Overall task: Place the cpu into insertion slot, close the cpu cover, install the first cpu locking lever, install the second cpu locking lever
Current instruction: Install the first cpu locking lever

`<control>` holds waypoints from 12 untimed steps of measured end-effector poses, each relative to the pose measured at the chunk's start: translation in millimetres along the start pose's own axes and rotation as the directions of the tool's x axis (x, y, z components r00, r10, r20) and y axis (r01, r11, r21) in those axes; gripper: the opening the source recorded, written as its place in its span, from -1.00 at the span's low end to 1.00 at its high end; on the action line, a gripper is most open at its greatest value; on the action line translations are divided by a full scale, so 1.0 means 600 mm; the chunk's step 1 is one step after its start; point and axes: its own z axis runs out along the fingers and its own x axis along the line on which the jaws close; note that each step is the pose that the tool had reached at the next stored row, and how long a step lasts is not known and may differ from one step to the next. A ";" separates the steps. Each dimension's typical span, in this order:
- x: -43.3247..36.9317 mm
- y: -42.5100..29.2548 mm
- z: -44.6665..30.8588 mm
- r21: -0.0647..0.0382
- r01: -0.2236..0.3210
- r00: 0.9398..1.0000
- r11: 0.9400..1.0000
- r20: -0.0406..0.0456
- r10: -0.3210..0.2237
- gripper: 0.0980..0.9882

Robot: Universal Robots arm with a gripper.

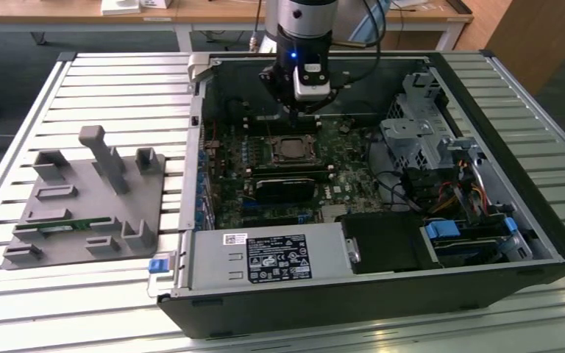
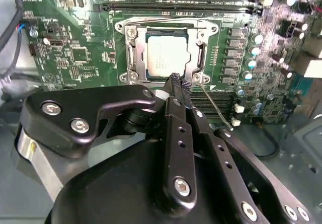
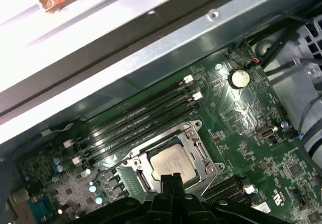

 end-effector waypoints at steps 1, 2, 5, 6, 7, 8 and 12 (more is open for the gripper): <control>0.000 0.000 0.000 0.000 0.017 1.000 1.000 0.000 -0.017 -0.98; 0.000 0.000 0.000 0.000 0.032 0.999 0.999 -0.001 -0.032 -0.98; 0.000 0.000 0.000 0.001 0.081 0.997 0.997 -0.002 -0.081 -0.98; 0.000 0.000 0.000 0.001 0.099 0.995 0.995 -0.002 -0.099 -0.98; 0.000 0.000 0.000 0.002 0.116 0.993 0.993 -0.003 -0.116 -0.98; 0.000 0.000 0.000 0.002 0.136 0.991 0.991 -0.003 -0.136 -0.98; 0.000 0.000 0.000 0.002 0.207 0.978 0.978 -0.005 -0.207 -0.98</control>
